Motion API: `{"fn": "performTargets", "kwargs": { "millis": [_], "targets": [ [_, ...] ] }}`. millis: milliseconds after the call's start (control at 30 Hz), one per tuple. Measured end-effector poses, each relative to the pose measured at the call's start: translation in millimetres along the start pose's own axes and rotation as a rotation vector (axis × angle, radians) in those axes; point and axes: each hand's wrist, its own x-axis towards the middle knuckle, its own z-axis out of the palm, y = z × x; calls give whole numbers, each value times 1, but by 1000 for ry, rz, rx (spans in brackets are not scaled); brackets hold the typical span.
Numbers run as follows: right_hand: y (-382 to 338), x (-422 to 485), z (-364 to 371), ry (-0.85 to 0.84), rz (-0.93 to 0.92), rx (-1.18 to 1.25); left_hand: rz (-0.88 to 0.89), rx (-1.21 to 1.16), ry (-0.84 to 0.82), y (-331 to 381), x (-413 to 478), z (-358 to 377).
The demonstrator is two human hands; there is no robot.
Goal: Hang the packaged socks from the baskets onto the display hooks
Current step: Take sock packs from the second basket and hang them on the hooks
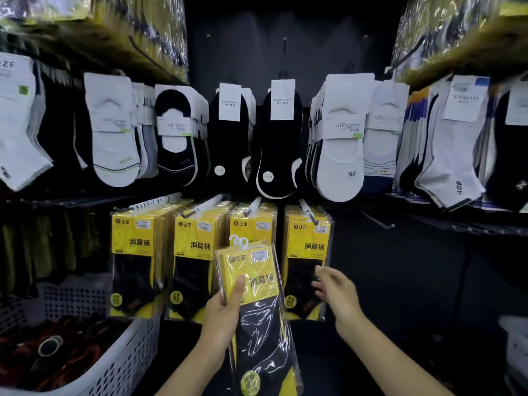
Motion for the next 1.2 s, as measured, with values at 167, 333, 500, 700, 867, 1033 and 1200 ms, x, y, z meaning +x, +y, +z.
{"fn": "performTargets", "kwargs": {
  "millis": [167,333,500,700,867,1033,1200],
  "targets": [
    [-9,-50,20,-223,-132,-86,34,-56,-72,2,-13,11],
    [-16,-65,30,-195,-177,-13,23,-155,14,8,-20,16],
    [-15,-64,34,-267,-111,52,59,-131,-21,14,-24,11],
    [-10,-50,18,-160,14,123,67,-74,9,12,-16,-7],
    [-26,-18,-10,66,-40,85,117,-6,99,11,1,-24],
    [-49,8,-13,52,-208,-75,118,-11,95,9,9,-26],
    [-45,29,1,4,-233,-109,59,-75,81,8,10,-18]
  ]
}}
